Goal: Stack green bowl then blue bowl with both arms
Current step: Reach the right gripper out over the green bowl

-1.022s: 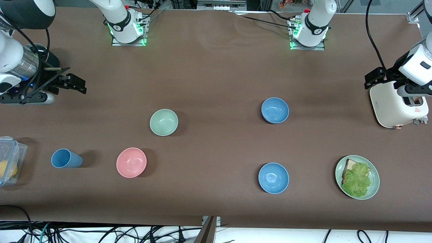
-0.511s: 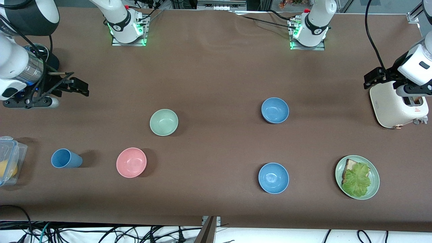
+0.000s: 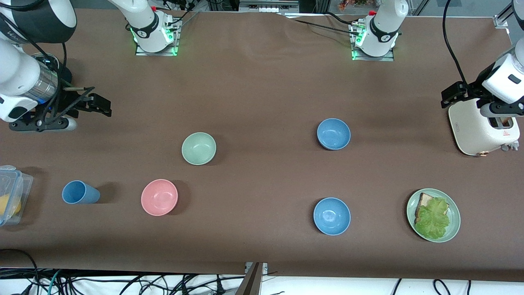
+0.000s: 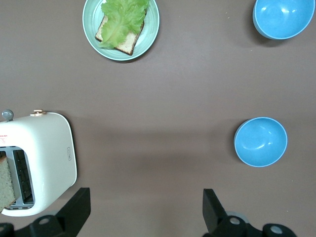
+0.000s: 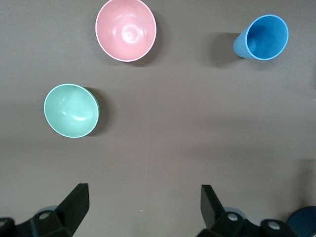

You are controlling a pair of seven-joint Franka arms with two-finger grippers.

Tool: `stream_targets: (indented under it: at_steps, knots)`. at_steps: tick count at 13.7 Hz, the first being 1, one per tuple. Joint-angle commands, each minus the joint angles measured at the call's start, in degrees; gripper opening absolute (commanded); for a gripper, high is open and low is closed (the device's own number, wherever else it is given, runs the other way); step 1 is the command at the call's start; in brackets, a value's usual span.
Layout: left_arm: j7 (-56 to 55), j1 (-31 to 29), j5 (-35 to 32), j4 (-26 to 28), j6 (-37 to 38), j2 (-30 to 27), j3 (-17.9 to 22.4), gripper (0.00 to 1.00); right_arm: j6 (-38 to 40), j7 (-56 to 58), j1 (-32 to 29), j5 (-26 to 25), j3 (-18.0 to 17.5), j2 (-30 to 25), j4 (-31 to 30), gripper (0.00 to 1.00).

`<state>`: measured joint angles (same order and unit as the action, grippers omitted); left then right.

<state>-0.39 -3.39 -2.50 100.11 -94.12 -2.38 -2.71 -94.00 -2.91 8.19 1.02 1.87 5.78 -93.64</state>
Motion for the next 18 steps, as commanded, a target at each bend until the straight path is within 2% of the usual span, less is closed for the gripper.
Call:
stream_targets:
  at_steps: [1, 4, 5, 7, 9, 14, 17, 18]
  knots:
    - [-0.5, 0.2, -0.3, -2.1, 1.6, 1.0, 0.0, 1.0, 0.9, 1.2, 1.0, 0.4, 0.1, 5.4, 1.3, 1.0]
    - [-0.5, 0.2, -0.3, -2.1, 1.6, 1.0, 0.0, 1.0, -0.3, 0.9, 1.8, 2.1, -2.0, 4.7, 0.5, 1.0]
    - [-0.5, 0.2, -0.3, -2.1, 1.6, 1.0, 0.0, 1.0, -2.8, 0.4, 1.8, 3.4, -2.2, 4.8, -0.5, 1.0]
    - [-0.5, 0.1, -0.3, -2.1, 1.6, 1.0, 0.0, 1.0, -13.4, 0.2, 2.4, 7.1, -2.4, 5.6, -7.6, 1.0]
    - [-0.5, 0.1, -0.3, -2.1, 1.6, 1.0, 0.0, 1.0, -24.8, -2.5, 6.8, 7.3, -2.5, 6.7, -14.3, 0.99]
    - [-0.5, 0.1, -0.3, -2.1, 1.6, 1.0, 0.0, 1.0, -40.3, -5.5, 10.0, 7.3, -2.6, 15.7, -18.8, 0.99]
    - [-0.5, 0.1, -0.3, -2.1, 1.6, 1.0, 0.0, 1.0, -47.8, -5.5, 10.4, 7.2, -2.5, 17.9, -23.4, 0.98]
    - [-0.5, 0.1, -0.3, -2.1, 1.6, 1.0, 0.0, 1.0, -47.9, -5.5, 10.4, 7.2, -2.5, 18.6, -23.3, 0.93]
